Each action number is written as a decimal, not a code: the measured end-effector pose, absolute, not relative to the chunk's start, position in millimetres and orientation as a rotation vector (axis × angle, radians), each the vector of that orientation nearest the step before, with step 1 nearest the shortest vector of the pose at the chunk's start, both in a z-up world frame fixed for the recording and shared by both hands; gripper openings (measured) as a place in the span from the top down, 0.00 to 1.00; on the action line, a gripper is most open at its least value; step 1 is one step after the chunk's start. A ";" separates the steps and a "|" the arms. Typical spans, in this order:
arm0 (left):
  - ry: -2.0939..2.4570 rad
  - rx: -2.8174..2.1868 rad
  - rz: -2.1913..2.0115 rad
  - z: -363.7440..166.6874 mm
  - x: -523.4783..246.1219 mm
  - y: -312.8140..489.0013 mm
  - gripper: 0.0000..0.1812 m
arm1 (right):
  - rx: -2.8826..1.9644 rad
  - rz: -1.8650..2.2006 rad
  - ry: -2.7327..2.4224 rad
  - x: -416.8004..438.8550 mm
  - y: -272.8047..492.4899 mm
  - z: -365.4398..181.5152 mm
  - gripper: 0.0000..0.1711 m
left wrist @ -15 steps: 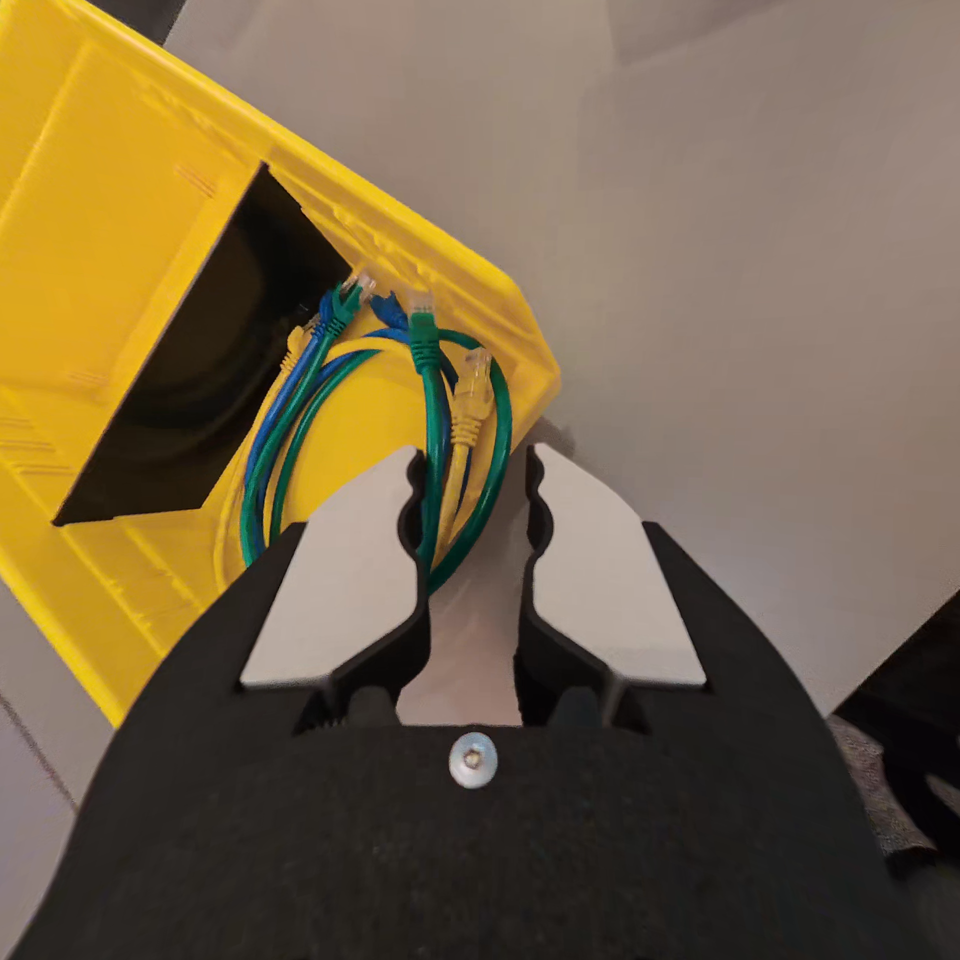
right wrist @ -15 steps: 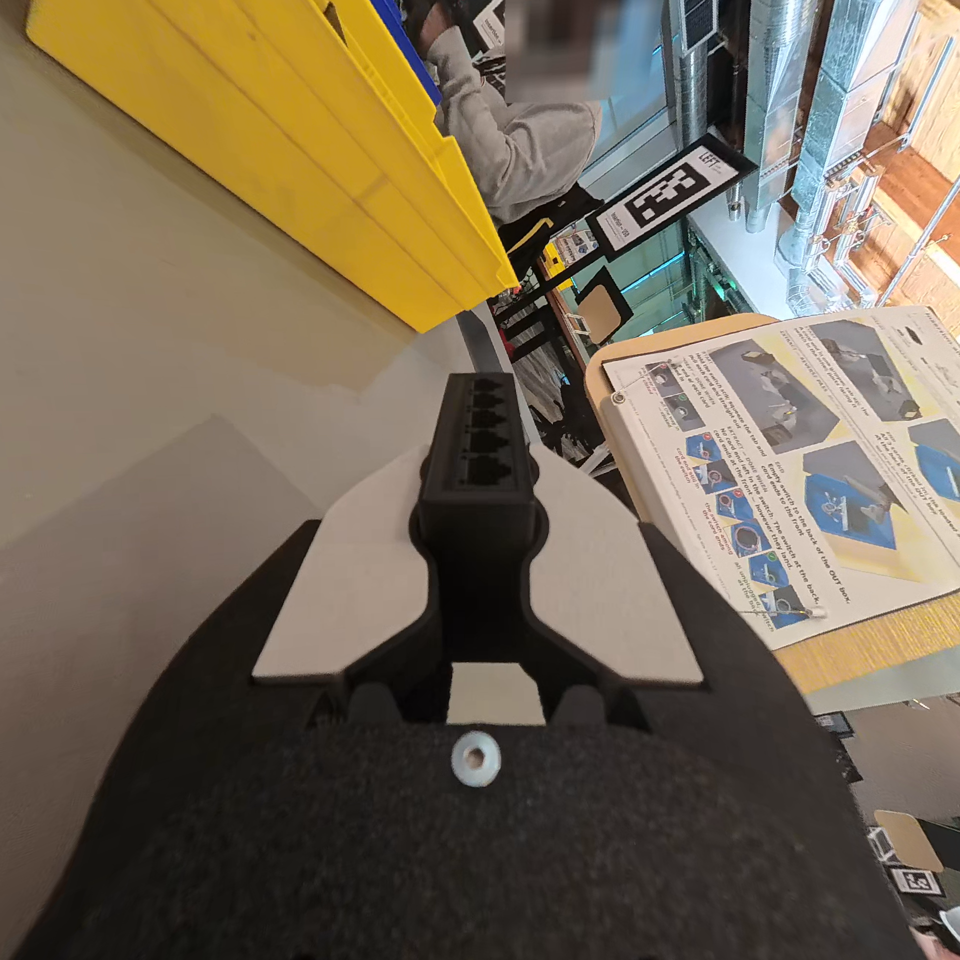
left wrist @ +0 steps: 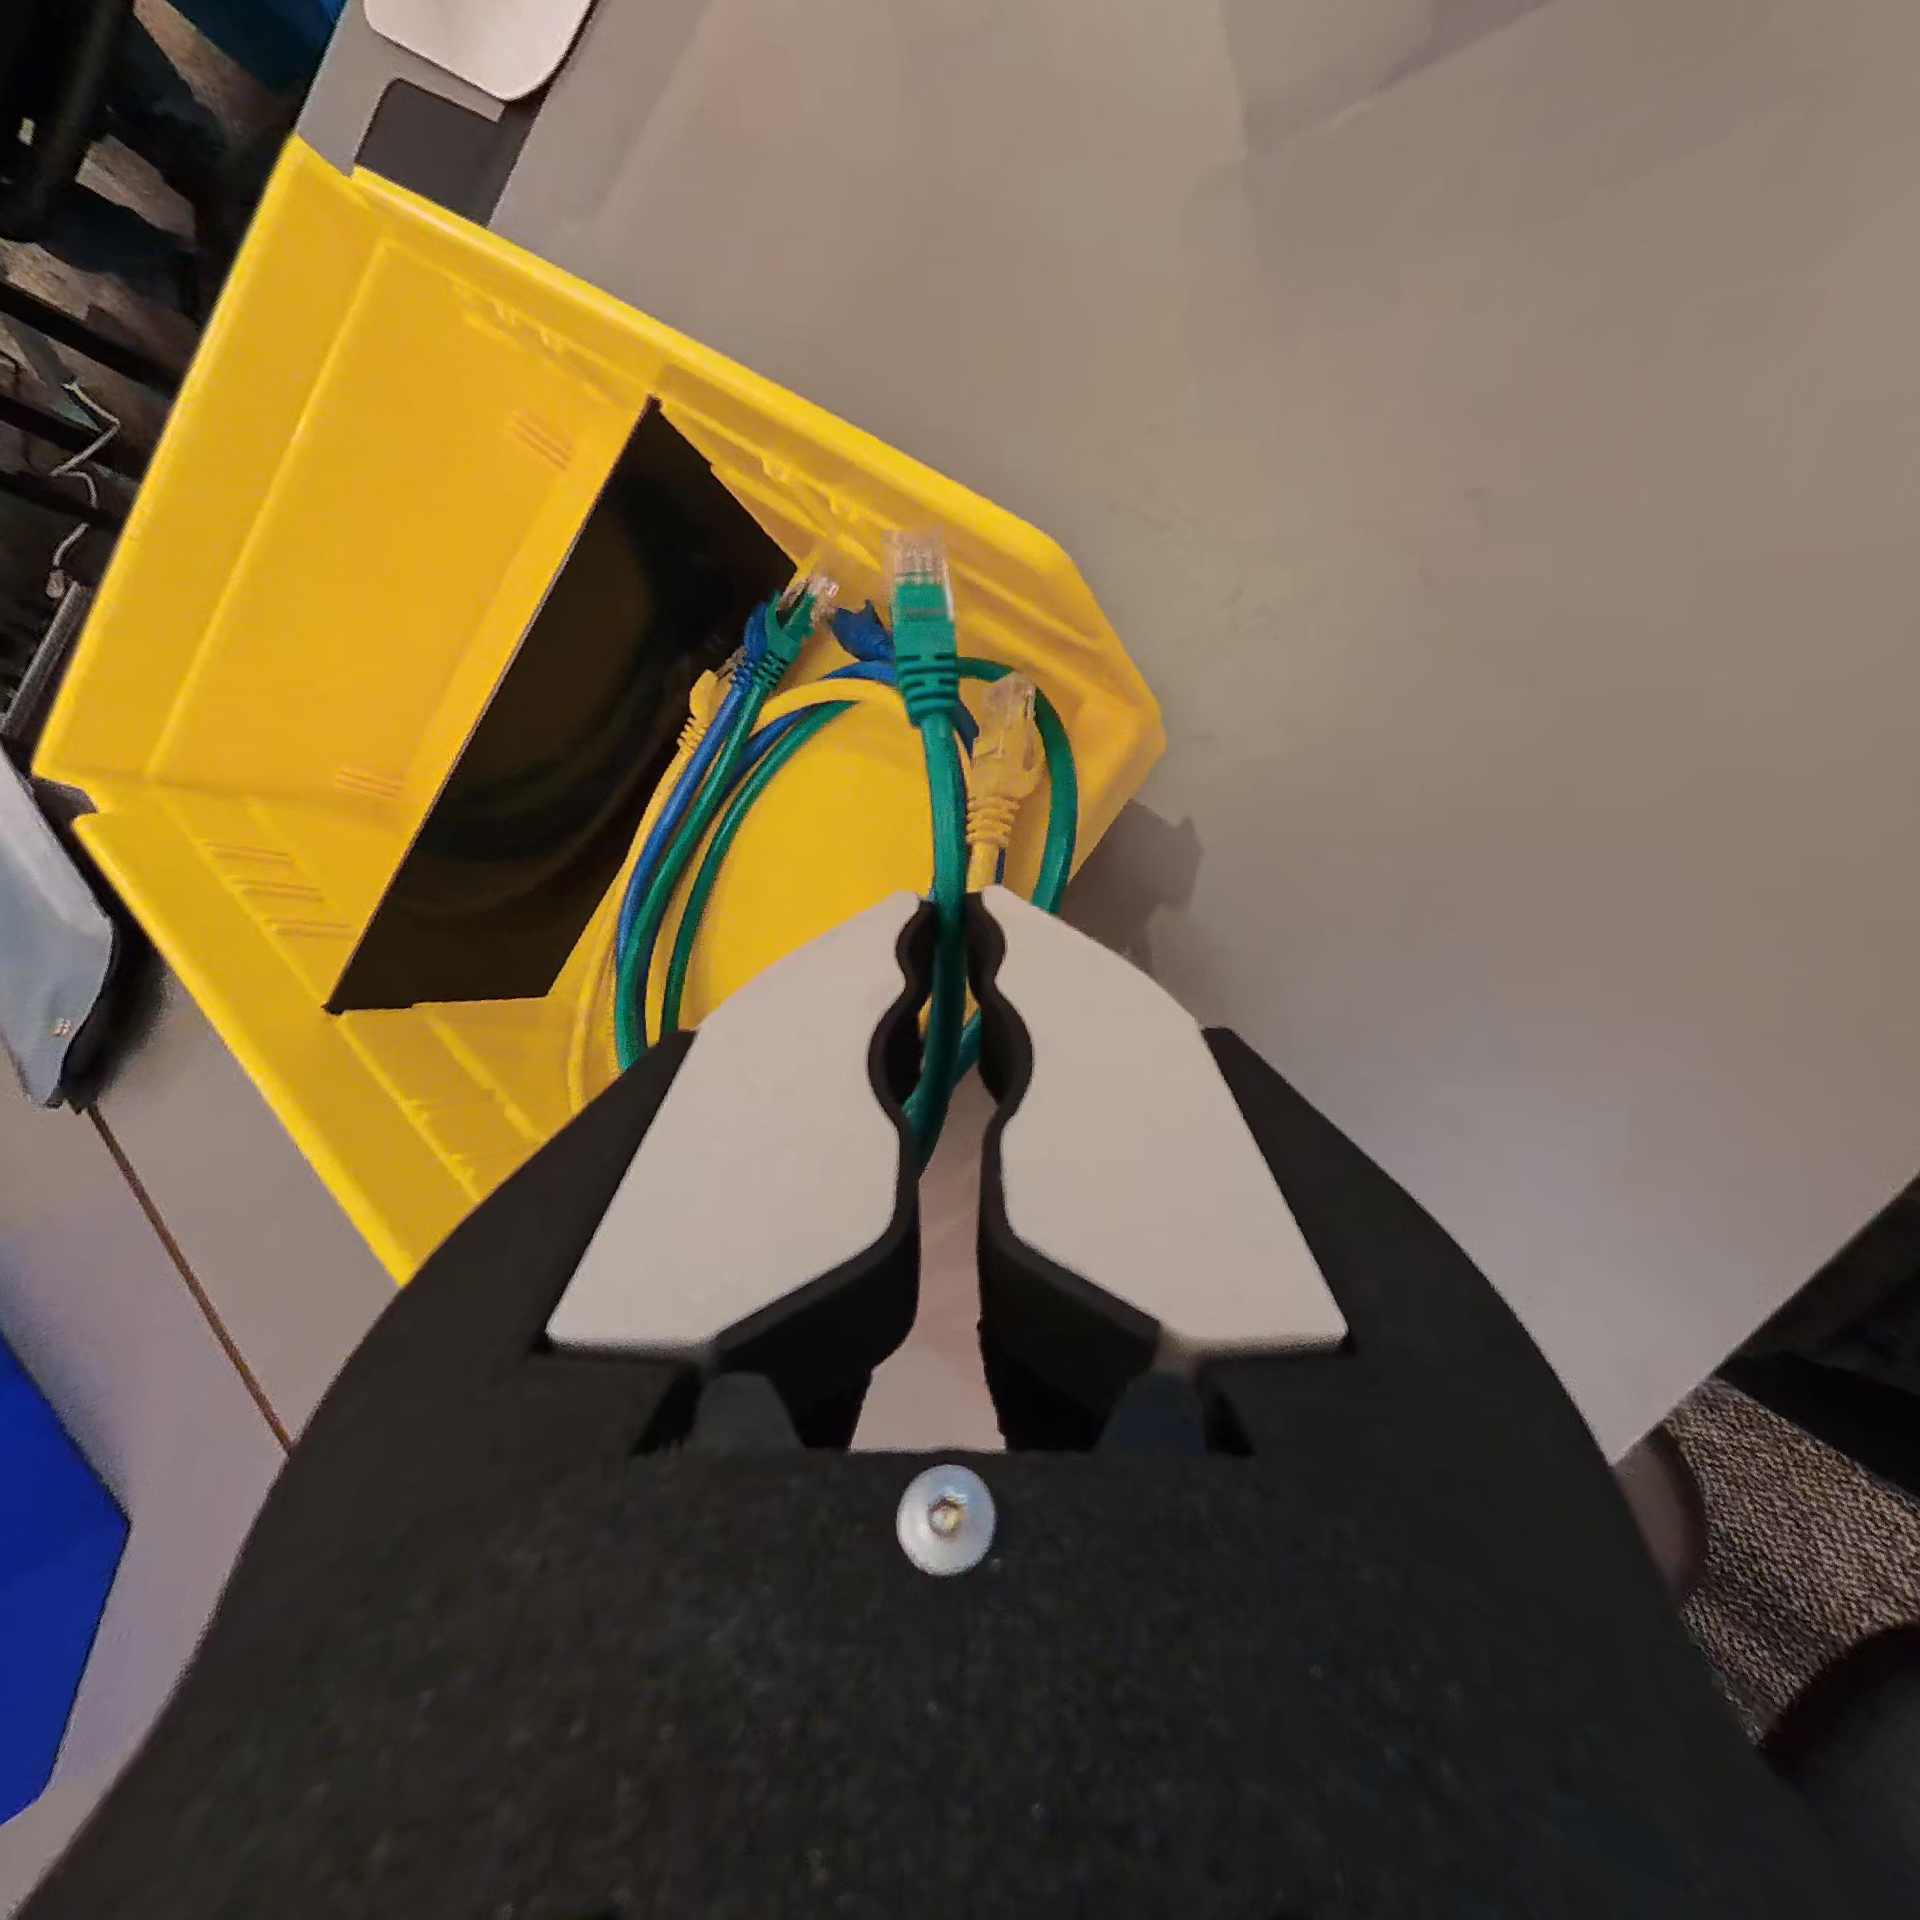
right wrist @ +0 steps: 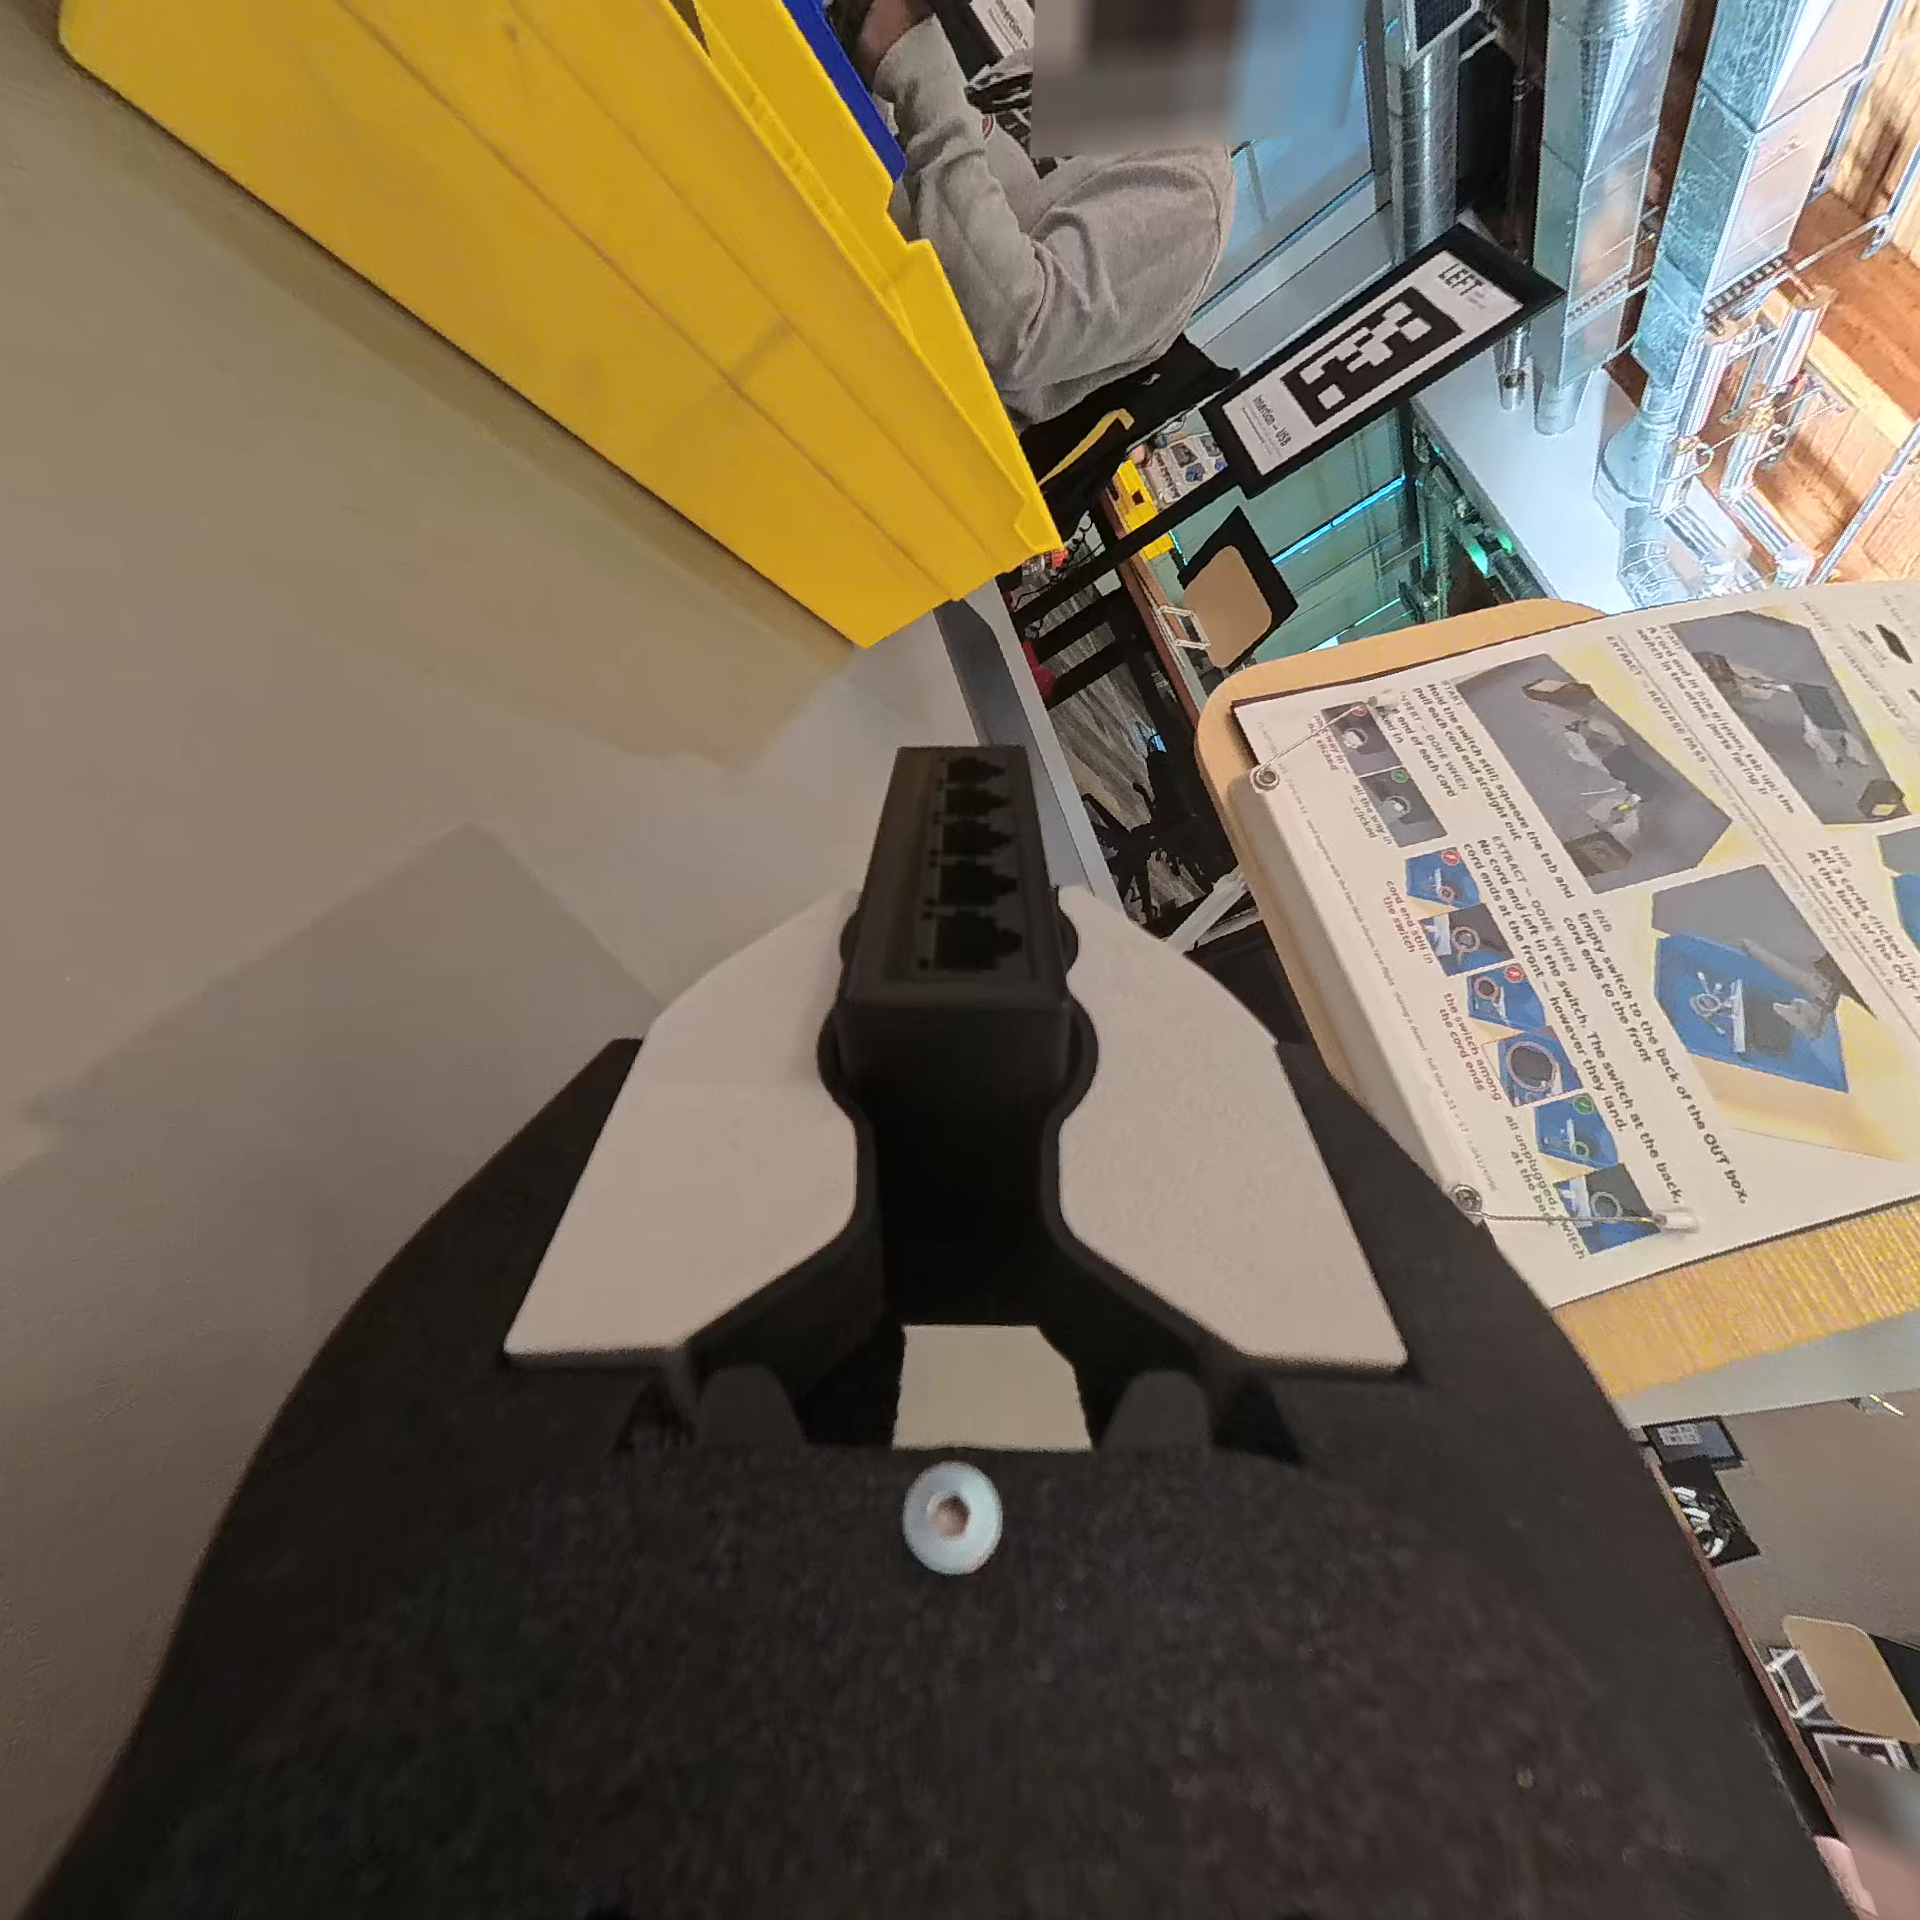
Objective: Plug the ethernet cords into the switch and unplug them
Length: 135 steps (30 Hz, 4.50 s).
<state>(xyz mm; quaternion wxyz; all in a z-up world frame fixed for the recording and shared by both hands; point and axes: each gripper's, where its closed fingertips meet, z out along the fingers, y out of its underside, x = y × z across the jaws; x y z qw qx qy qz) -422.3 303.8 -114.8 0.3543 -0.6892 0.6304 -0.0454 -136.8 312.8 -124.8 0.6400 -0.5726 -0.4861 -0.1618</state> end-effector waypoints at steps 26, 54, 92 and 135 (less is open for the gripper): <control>1.625 -1.518 0.138 -73.2 -422.9 319.8 0.97 | -1.322 -0.385 -1.137 -138.9 312.1 -131.0 0.82; 1.172 -1.204 0.333 312.6 -422.5 429.9 0.97 | -1.348 -0.383 -1.110 -132.1 313.7 -130.4 0.82; 1.748 -1.887 -0.575 -179.0 -270.2 158.5 0.95 | -1.365 -0.369 -1.058 -121.9 316.2 -125.9 0.82; 1.478 -2.189 -0.341 -212.4 -198.3 293.3 0.97 | -1.392 -0.302 -1.037 -119.5 316.8 -125.5 0.82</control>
